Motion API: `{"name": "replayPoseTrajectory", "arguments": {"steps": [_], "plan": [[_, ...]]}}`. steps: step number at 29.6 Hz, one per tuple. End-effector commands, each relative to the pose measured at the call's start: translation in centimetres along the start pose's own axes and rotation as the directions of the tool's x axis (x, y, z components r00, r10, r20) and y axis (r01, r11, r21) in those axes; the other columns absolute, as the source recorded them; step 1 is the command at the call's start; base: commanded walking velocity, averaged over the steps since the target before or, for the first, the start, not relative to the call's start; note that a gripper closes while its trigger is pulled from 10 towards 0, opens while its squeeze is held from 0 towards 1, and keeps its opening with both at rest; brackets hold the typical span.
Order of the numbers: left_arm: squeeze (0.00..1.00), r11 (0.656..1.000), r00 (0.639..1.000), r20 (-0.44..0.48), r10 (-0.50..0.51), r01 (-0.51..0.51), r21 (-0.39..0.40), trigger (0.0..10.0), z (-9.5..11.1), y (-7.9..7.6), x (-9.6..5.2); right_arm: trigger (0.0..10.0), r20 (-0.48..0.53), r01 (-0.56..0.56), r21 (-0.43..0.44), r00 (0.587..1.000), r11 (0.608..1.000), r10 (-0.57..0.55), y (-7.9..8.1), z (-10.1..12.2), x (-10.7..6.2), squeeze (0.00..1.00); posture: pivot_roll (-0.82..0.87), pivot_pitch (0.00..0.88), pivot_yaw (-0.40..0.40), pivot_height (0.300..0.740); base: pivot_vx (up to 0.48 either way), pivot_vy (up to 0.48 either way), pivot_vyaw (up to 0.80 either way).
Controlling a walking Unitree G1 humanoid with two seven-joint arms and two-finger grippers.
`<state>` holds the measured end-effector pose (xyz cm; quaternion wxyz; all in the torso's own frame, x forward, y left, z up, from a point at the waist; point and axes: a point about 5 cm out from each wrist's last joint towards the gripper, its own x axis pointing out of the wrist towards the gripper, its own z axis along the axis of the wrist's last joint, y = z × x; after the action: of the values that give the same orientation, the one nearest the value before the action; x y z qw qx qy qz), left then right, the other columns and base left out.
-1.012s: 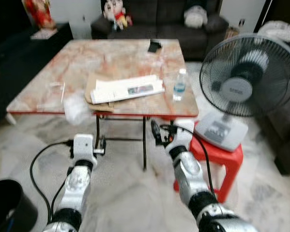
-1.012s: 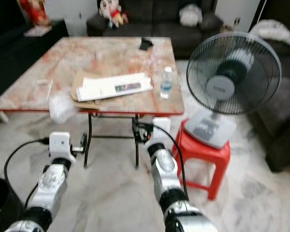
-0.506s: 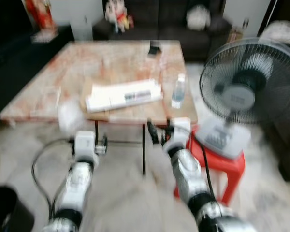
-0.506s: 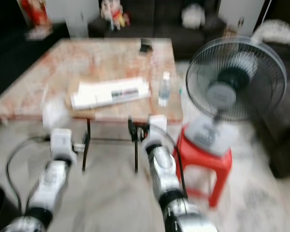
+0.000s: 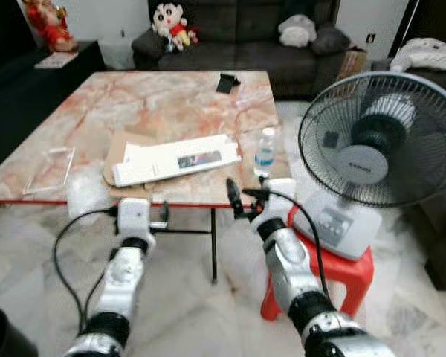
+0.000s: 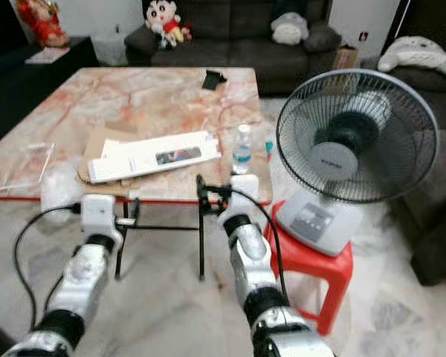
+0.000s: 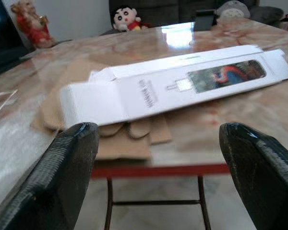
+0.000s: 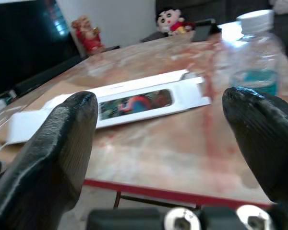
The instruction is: Picking trash to rubbish bin
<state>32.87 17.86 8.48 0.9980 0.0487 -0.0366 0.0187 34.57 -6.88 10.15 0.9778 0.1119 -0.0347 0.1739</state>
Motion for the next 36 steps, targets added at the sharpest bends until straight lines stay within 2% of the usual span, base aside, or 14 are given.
{"name": "replayPoseTrajectory", "arguments": {"steps": [1, 6, 15, 36], "plan": [[0.0, 1.0, 1.0, 0.009, -0.021, 0.021, -0.016, 10.0, 0.4, -1.0, 0.2, 10.0, 0.044, -0.032, 0.031, 0.999, 0.999, 0.03, 1.9, 0.9, 0.9, 0.0, 0.0, 0.0, 0.037, 0.74, 0.364, 0.0, 0.0], [0.0, 1.0, 1.0, 0.013, -0.018, 0.018, -0.016, 10.0, 0.5, -0.9, 0.3, 10.0, 0.079, -0.037, 0.014, 0.996, 0.999, 0.035, 2.2, 1.7, 1.3, 0.0, 0.0, 0.0, 0.035, 0.74, 0.363, 0.0, 0.0], [0.0, 1.0, 1.0, 0.016, -0.018, 0.018, -0.017, 10.0, 0.5, -1.0, 0.3, 10.0, 0.178, -0.102, -0.005, 0.979, 0.995, 0.101, 3.7, 4.1, 2.2, 0.0, 0.0, 0.0, 0.033, 0.74, 0.36, 0.0, 0.0], [0.0, 1.0, 1.0, 0.025, -0.002, 0.003, -0.024, 10.0, 0.6, -1.0, 0.3, 10.0, 0.218, -0.145, -0.011, 0.965, 0.989, 0.144, 4.9, 5.3, 2.3, 0.0, 0.0, 0.0, 0.02, 0.74, 0.356, 0.0, 0.0]]}}
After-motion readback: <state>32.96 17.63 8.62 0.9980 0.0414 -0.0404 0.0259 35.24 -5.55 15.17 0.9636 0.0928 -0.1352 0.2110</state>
